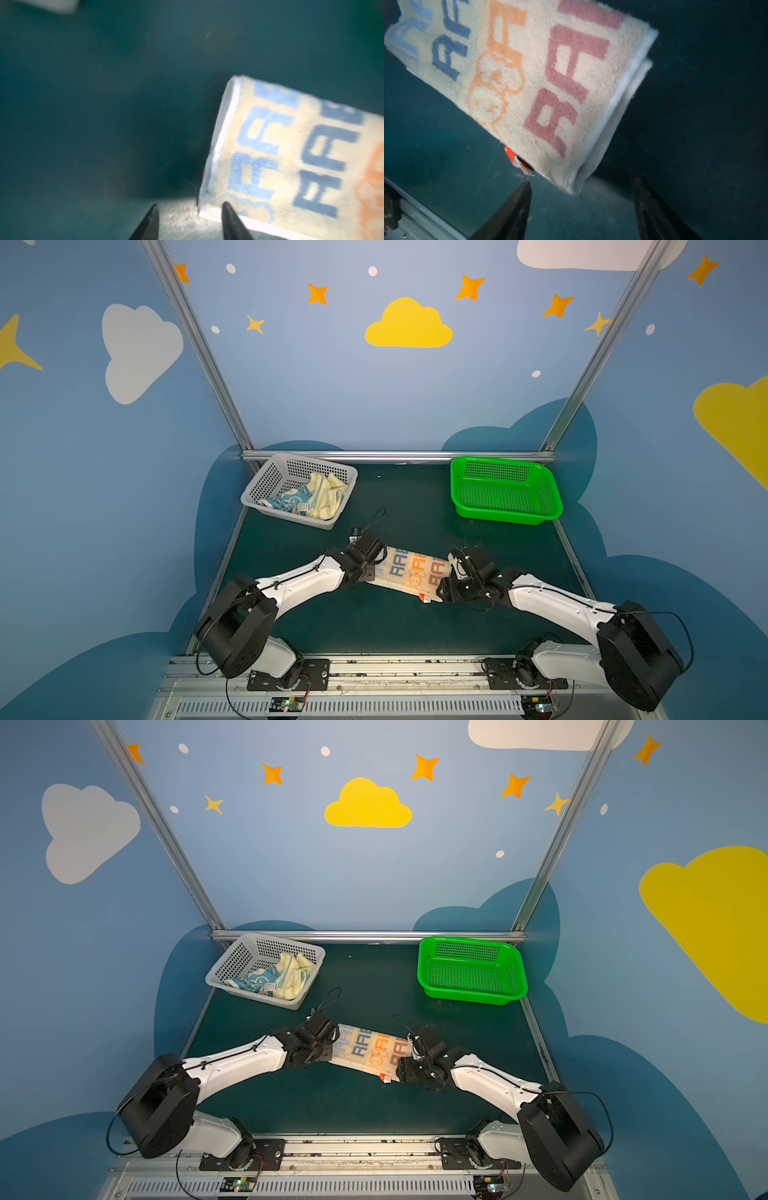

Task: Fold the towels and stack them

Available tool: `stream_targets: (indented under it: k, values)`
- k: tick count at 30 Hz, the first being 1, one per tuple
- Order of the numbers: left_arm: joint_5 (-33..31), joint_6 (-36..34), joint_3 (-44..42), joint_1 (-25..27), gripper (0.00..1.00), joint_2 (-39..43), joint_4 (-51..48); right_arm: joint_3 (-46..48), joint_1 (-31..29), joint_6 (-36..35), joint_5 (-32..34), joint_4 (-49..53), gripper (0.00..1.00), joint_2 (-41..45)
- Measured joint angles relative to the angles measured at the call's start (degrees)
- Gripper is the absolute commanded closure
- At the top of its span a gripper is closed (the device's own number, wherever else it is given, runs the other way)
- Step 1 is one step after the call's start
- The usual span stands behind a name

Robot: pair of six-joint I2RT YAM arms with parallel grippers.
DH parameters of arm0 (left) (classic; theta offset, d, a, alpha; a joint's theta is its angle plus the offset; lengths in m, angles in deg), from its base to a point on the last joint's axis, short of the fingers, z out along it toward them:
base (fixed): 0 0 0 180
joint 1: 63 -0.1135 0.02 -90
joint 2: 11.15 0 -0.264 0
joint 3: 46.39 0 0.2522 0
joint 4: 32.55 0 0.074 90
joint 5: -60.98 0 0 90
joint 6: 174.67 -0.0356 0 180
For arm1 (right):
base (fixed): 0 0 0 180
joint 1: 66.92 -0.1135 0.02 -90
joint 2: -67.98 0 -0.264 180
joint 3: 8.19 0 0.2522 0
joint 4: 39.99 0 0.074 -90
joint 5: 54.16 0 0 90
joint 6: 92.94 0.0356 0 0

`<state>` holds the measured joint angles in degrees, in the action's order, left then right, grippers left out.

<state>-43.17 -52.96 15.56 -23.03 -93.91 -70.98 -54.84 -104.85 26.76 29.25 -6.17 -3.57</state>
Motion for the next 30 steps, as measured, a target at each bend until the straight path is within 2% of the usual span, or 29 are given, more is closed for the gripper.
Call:
stream_targets:
  k: [6,11,15,21,26,30]
  values:
    - [0.70,-1.25,2.93,0.57,0.45,0.87,2.14,-0.02,3.76,2.95,-2.12,-0.85,0.25,-2.08]
    - [3.08,-1.49,3.48,0.61,0.47,-3.72,6.82,-0.46,6.25,4.59,-5.09,-3.89,0.38,-5.20]
    - [5.03,-1.90,3.41,0.61,0.48,-8.72,9.55,-0.87,6.54,4.61,-6.82,-6.88,0.47,-7.58]
    - [7.41,-1.97,2.08,0.24,0.49,-12.79,12.52,-1.86,6.78,4.50,-9.16,-11.43,0.49,-11.06]
    - [9.05,-1.22,1.66,-1.01,0.50,-13.49,14.34,-2.54,7.21,4.59,-11.89,-16.94,0.52,-14.95]
    - [10.01,-0.96,1.36,-1.64,0.50,-13.49,15.41,-4.24,7.21,4.42,-13.88,-20.85,0.60,-18.62]
